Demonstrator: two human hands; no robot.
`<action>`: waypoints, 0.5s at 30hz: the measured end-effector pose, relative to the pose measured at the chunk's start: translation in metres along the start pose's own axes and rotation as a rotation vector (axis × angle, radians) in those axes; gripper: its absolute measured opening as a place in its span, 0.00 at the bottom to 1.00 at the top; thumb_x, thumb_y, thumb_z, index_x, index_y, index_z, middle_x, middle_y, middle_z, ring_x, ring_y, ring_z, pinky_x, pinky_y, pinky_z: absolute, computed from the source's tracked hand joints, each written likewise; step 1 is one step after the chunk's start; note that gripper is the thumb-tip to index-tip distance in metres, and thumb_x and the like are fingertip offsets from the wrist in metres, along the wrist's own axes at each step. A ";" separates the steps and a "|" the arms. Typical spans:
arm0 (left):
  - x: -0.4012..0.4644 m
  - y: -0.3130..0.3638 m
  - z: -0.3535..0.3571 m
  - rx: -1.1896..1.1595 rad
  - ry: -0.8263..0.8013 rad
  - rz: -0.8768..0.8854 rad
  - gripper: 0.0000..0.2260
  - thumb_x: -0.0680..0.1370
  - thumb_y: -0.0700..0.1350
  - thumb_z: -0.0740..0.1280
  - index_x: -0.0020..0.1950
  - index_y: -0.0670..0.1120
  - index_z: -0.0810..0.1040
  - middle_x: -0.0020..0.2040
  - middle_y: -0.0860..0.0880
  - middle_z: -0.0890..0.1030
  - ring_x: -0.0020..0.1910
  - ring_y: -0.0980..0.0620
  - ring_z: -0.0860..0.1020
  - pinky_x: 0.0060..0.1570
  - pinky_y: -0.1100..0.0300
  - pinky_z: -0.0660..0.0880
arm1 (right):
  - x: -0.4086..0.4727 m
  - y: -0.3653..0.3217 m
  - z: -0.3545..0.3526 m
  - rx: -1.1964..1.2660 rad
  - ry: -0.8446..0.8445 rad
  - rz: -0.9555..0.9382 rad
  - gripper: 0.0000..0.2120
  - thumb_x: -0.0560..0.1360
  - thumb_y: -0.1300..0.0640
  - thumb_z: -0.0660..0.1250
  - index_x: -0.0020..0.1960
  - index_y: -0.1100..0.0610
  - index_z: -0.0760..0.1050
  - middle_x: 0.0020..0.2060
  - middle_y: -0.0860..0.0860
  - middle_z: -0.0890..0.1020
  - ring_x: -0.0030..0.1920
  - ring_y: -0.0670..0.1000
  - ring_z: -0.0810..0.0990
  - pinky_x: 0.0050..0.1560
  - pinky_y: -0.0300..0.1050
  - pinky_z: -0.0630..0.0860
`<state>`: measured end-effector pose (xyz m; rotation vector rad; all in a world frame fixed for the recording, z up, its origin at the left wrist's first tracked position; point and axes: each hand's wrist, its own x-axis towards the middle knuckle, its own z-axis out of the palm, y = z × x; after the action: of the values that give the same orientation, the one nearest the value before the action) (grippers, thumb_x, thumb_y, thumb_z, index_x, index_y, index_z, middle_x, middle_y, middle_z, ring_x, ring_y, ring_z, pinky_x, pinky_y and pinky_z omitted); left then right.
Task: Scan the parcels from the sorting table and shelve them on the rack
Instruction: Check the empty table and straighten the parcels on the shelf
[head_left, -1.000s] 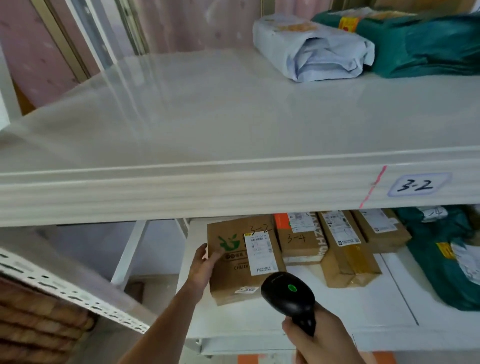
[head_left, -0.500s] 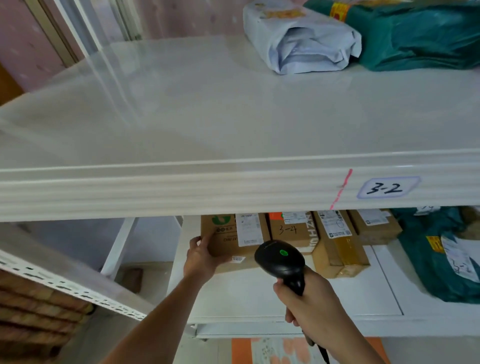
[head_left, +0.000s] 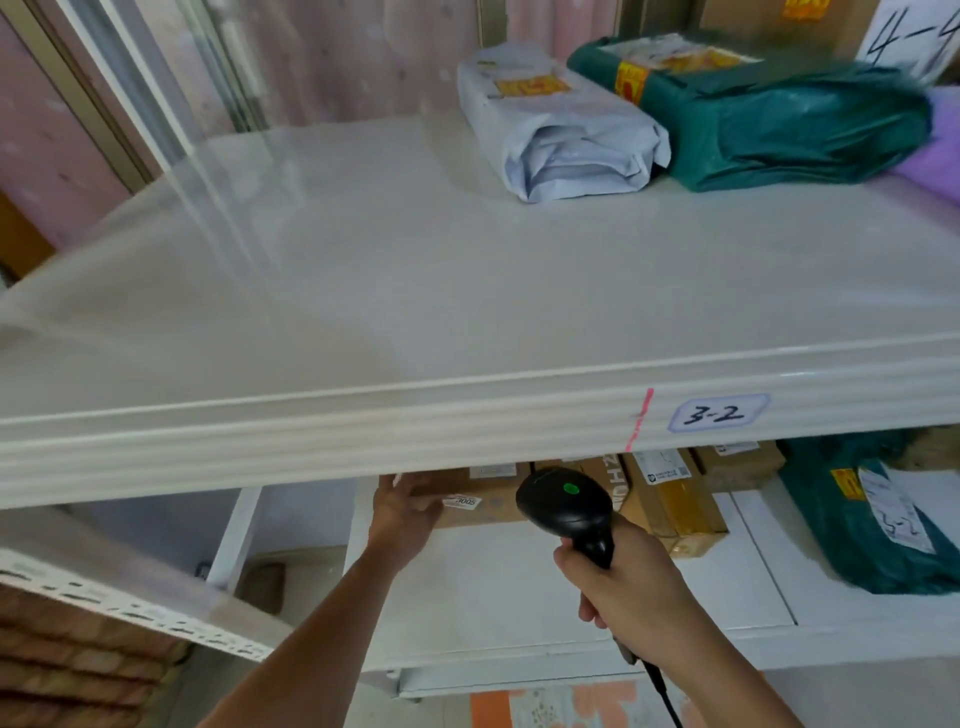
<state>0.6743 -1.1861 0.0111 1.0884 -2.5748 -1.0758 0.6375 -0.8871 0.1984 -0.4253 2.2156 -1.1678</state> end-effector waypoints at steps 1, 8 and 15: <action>-0.005 0.006 -0.008 0.055 -0.020 0.065 0.21 0.75 0.42 0.77 0.68 0.49 0.82 0.73 0.49 0.76 0.77 0.46 0.67 0.74 0.62 0.64 | -0.005 -0.002 0.001 0.000 0.010 0.002 0.01 0.77 0.56 0.67 0.48 0.50 0.75 0.30 0.50 0.81 0.28 0.45 0.82 0.35 0.42 0.76; -0.052 0.058 -0.061 0.322 -0.193 0.329 0.32 0.74 0.56 0.72 0.78 0.55 0.72 0.76 0.49 0.73 0.76 0.45 0.70 0.76 0.50 0.68 | -0.069 -0.010 0.017 0.024 0.122 0.004 0.02 0.77 0.57 0.68 0.46 0.52 0.76 0.30 0.49 0.80 0.27 0.46 0.82 0.31 0.38 0.74; -0.102 0.099 -0.084 0.533 -0.248 0.369 0.35 0.78 0.66 0.68 0.83 0.58 0.63 0.81 0.52 0.67 0.80 0.47 0.63 0.78 0.48 0.65 | -0.140 -0.010 0.017 0.102 0.203 0.015 0.02 0.77 0.58 0.69 0.49 0.53 0.76 0.26 0.50 0.81 0.24 0.44 0.79 0.31 0.38 0.74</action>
<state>0.7245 -1.1169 0.1526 0.5289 -3.1951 -0.4719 0.7565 -0.8295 0.2487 -0.2574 2.3119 -1.3621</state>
